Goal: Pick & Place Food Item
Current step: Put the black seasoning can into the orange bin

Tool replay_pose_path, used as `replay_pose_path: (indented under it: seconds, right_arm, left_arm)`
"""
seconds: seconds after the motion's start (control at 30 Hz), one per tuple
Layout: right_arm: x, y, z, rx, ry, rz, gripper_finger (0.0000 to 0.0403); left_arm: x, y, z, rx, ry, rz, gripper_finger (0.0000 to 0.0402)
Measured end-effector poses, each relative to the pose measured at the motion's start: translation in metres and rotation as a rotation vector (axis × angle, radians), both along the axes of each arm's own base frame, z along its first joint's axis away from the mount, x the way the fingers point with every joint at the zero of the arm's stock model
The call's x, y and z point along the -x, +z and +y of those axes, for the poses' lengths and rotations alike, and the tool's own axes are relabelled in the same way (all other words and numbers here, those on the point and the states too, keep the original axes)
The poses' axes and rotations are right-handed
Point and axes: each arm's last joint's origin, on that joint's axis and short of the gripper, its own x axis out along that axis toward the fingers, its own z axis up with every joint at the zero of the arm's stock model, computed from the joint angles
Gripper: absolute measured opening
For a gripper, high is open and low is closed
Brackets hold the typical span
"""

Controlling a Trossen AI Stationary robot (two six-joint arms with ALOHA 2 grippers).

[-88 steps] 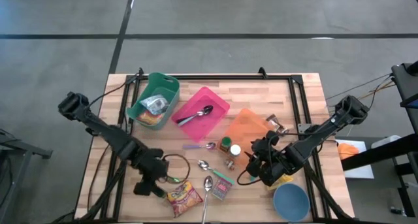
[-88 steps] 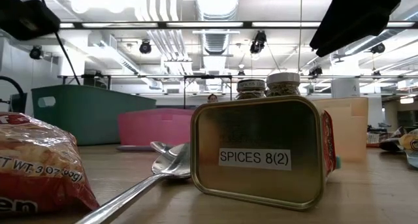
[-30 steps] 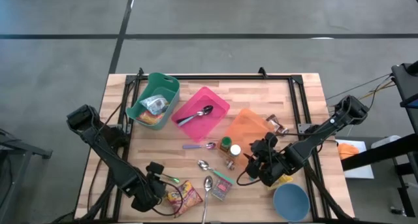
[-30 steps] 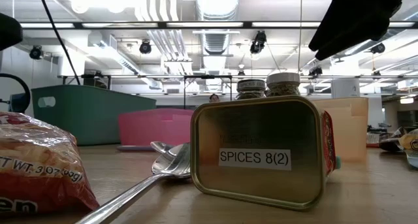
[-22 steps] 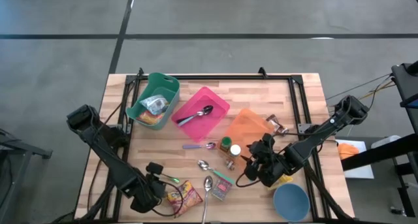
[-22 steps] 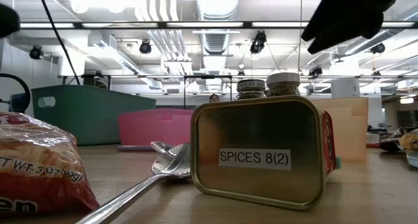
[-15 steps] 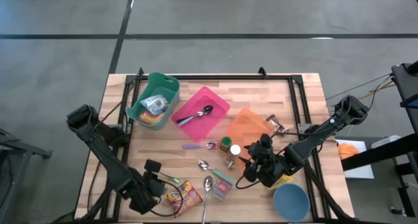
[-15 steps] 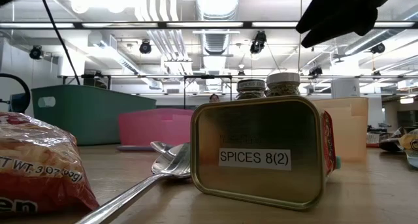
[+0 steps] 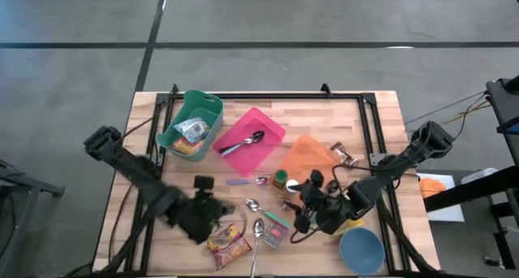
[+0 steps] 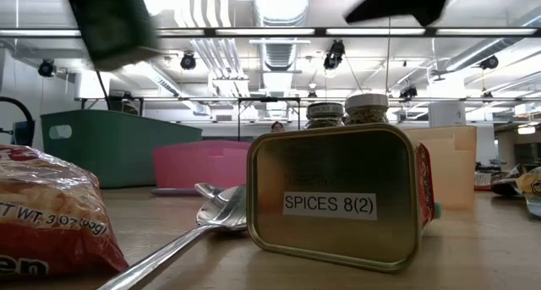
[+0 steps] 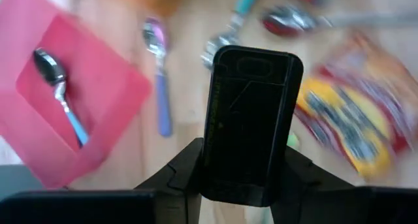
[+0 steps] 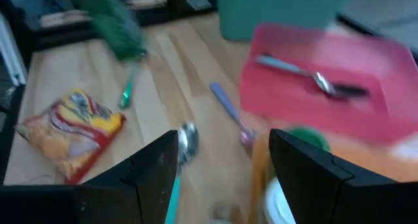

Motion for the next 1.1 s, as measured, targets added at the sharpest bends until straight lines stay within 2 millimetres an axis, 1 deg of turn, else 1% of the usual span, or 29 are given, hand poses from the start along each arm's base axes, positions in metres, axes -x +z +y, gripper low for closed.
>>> replay_pose_path:
  seconds: [0.07,0.13,0.27,0.43,0.67,0.83,1.1]
  right_arm:
    - [-0.008,0.004,0.003,0.031,0.022,-0.013,0.0235]
    - [-0.017,0.002,0.005,0.068,0.025,0.006,0.0235]
    - [-0.035,-0.004,0.010,0.135,0.043,0.045,0.0235]
    - [-0.054,-0.006,0.013,0.175,0.044,0.056,0.0235]
    - [-0.073,-0.001,0.018,0.217,0.067,0.058,0.0235]
    - [-0.079,0.003,0.023,0.200,0.123,0.058,0.0235]
    - [-0.081,0.007,0.022,0.158,0.130,0.024,0.0235]
  left_arm:
    - [-0.014,0.001,0.016,0.052,0.064,-0.009,0.0117]
    - [-0.027,0.002,0.031,0.121,0.097,-0.019,0.0117]
    - [-0.042,0.005,0.046,0.220,0.084,-0.053,0.0117]
    - [-0.046,0.006,0.045,0.235,0.037,-0.077,0.0117]
    - [-0.048,0.008,0.040,0.263,0.005,-0.110,0.0117]
    - [-0.048,0.008,0.040,0.263,0.004,-0.110,0.0117]
    - [-0.051,0.009,0.039,0.271,-0.005,-0.136,0.0117]
